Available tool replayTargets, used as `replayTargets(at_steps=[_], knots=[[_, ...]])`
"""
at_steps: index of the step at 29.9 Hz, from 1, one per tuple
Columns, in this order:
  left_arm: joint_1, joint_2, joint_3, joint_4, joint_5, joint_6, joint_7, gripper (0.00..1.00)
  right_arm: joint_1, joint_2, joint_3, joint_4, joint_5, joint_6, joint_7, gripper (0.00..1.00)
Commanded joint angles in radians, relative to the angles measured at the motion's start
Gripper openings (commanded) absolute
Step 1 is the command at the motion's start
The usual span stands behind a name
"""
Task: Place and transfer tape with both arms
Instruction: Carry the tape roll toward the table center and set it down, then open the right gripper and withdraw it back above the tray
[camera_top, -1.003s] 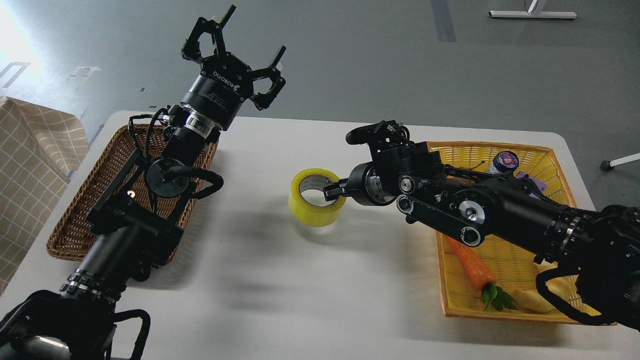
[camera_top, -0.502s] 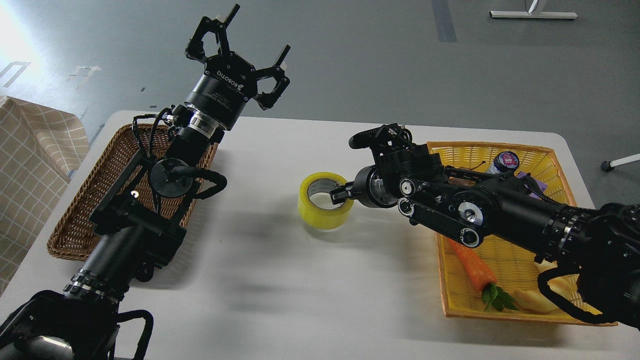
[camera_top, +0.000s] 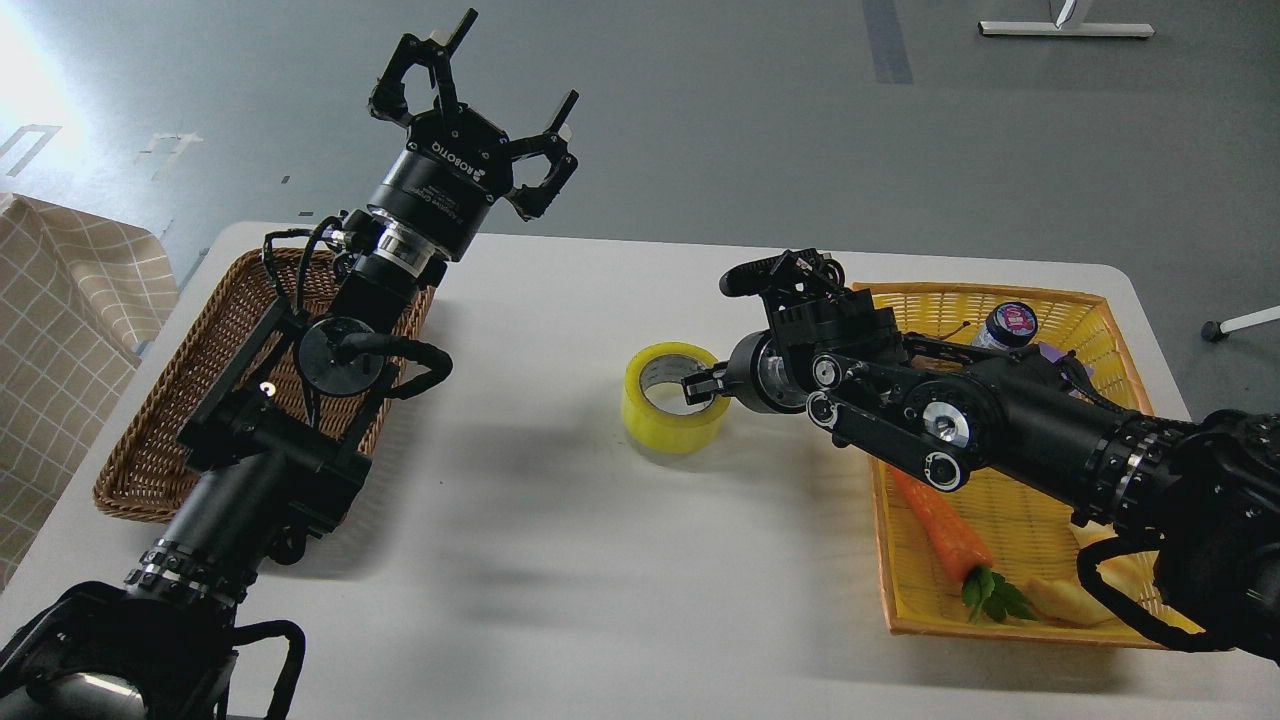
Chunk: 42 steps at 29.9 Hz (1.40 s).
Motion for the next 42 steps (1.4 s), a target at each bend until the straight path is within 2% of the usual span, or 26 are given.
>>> replayTargets(at_steps=[1, 5, 9, 16, 18, 19, 22, 23, 24, 35, 42], knots=[[0.0, -0.001, 0.0, 0.0, 0.0, 0.0, 0.0, 0.98, -0.002, 0.0, 0.001, -0.001, 0.002, 0.0, 0.0, 0.0], [-0.001, -0.003, 0.0, 0.0, 0.0, 0.0, 0.0, 0.98, -0.002, 0.0, 0.003, -0.001, 0.002, 0.0, 0.002, 0.07], [-0.003, -0.001, 0.0, 0.0, 0.0, 0.0, 0.0, 0.98, -0.005, 0.0, 0.006, 0.0, 0.003, 0.0, 0.002, 0.26], [-0.003, -0.001, 0.0, 0.0, 0.0, 0.0, 0.0, 0.98, -0.012, 0.0, 0.007, 0.0, 0.003, 0.0, 0.003, 0.35], [-0.003, -0.001, 0.0, 0.0, 0.0, 0.0, 0.0, 0.98, -0.011, 0.0, 0.01, 0.0, 0.003, 0.0, 0.003, 0.43], [-0.003, -0.001, 0.0, 0.0, 0.0, 0.0, 0.0, 0.98, -0.011, 0.0, 0.012, 0.0, 0.005, 0.0, 0.003, 0.48], [-0.005, -0.001, 0.0, 0.0, 0.0, 0.0, 0.0, 0.98, -0.009, 0.0, 0.015, 0.002, 0.006, 0.0, 0.003, 0.71], [-0.005, -0.003, 0.002, 0.0, 0.0, 0.0, 0.0, 0.98, -0.011, 0.0, 0.029, 0.003, 0.008, 0.0, 0.003, 0.89], [-0.005, -0.003, 0.002, 0.0, 0.0, 0.0, 0.0, 0.98, -0.011, 0.0, 0.036, 0.005, 0.009, 0.0, 0.003, 0.95], [-0.003, 0.009, 0.003, 0.002, 0.0, 0.0, 0.0, 0.98, 0.009, 0.0, 0.157, 0.097, 0.017, 0.0, 0.002, 0.99], [0.008, -0.003, 0.006, 0.003, 0.002, 0.0, 0.002, 0.98, 0.0, -0.184, 0.303, 0.266, 0.02, 0.0, 0.003, 0.99]])
